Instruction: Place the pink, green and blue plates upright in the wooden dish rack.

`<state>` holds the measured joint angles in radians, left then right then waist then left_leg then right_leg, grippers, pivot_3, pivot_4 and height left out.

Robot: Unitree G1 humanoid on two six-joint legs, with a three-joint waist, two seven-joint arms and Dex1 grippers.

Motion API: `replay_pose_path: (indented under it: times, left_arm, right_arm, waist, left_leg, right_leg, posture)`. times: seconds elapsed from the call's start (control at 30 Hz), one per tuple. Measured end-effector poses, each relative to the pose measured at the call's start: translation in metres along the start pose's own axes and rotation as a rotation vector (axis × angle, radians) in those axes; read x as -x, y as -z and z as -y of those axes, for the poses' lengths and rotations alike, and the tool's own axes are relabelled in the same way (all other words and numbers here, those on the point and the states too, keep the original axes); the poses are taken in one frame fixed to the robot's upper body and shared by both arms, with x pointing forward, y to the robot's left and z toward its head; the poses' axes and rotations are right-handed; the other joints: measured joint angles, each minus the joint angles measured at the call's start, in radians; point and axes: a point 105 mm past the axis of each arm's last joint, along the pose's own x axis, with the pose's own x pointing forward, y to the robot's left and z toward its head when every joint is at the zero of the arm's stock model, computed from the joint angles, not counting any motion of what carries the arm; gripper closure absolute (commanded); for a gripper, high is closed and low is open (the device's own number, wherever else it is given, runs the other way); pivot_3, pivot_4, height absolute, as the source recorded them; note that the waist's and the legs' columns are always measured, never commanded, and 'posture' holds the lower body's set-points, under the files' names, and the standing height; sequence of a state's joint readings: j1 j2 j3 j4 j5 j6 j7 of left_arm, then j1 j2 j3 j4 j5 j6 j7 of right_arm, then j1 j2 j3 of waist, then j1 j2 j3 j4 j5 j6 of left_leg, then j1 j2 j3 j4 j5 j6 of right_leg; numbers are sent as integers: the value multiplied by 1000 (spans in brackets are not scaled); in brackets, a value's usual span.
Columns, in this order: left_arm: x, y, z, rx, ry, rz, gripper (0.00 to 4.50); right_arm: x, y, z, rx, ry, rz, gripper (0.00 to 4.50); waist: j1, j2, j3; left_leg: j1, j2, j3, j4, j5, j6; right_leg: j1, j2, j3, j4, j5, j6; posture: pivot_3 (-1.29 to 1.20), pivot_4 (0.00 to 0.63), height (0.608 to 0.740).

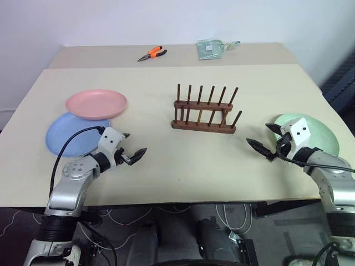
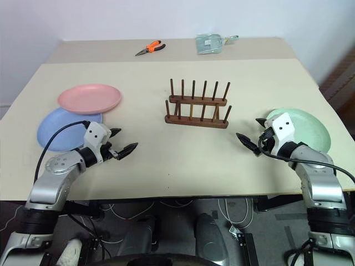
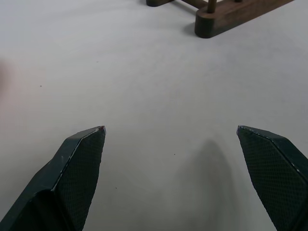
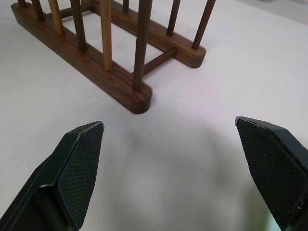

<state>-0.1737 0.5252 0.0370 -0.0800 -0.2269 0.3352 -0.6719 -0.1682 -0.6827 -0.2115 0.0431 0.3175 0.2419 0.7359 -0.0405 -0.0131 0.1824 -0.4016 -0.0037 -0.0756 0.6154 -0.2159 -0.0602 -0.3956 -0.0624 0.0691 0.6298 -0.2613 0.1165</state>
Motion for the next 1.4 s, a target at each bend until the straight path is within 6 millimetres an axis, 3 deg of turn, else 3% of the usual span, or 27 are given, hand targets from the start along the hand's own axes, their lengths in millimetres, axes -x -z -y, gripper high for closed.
replay_pose_path:
  times: [0.23, 0.43, 0.5, 0.63, 0.8, 0.97, 1.07, 1.27, 1.4]
  left_arm:
    - [-10, -3, 0, -6, 16, 6, 0]
    - [-29, -19, -10, -18, 82, 35, 0]
    - [-41, -21, -6, -32, 146, 33, 0]
    - [-84, -30, 11, -37, 293, 21, 0]
    - [-126, -43, 24, -86, 362, -14, 0]
    - [-138, -42, 29, -118, 363, -22, 0]
    - [-142, -43, 34, -104, 366, -17, 774]
    - [-149, -44, 50, -77, 380, 27, 3661]
    - [-144, -41, 53, -84, 407, 54, 3812]
  right_arm:
    - [-1, -1, 3, 14, 33, 5, 35]
    - [-4, -1, -6, -40, -14, 13, 35]
    - [-7, -3, -9, -47, -11, 25, 35]
    - [-13, -2, -17, -51, -1, 36, 35]
    - [-8, -5, -15, -34, 46, 52, 35]
    - [0, -3, -15, -28, 85, 46, 35]
    - [6, -2, -20, -17, 101, 45, 0]
    - [23, 2, -22, -12, 150, 26, 0]
    - [24, 4, -23, -13, 153, 20, 0]
  waist:
    - [1, 0, 0]
    - [1, 0, 0]
    - [4, 0, 0]
    - [16, -1, 0]
    - [26, -2, 1]
    - [19, -2, 1]
    - [24, -2, 1]
    - [24, -3, 1]
    - [20, -3, 0]
  left_leg:
    - [0, 0, 0, 0, 0, 0]
    - [0, 0, 0, 0, 0, 0]
    - [0, 0, 0, 1, 0, 0]
    - [-2, -1, 0, 2, 0, 0]
    - [-5, -1, 0, 3, 0, 0]
    - [-4, -1, -1, 2, 0, 1]
    - [-4, -1, -1, 3, 0, 1]
    - [-5, -2, -2, 6, 0, 1]
    - [-4, -2, -2, 5, 0, 1]
  right_leg:
    - [0, 0, 0, 0, 0, 0]
    - [0, 0, 0, 0, 1, 3]
    - [0, 0, 0, 0, 1, 3]
    - [0, 0, 0, -1, 2, 4]
    - [-3, 0, -1, 0, 2, 5]
    - [-3, 1, -1, 1, 2, 6]
    - [-2, 1, -1, 1, 1, 6]
    - [-1, 0, -1, 0, 2, 7]
    - [-1, 0, -1, 1, 2, 6]
  posture:
    - [0, 150, 740]
    - [0, 150, 740]
    - [0, 150, 740]
    - [0, 150, 740]
    - [0, 150, 740]
    - [0, 150, 740]
    - [0, 150, 740]
    - [0, 150, 740]
    - [0, 150, 740]
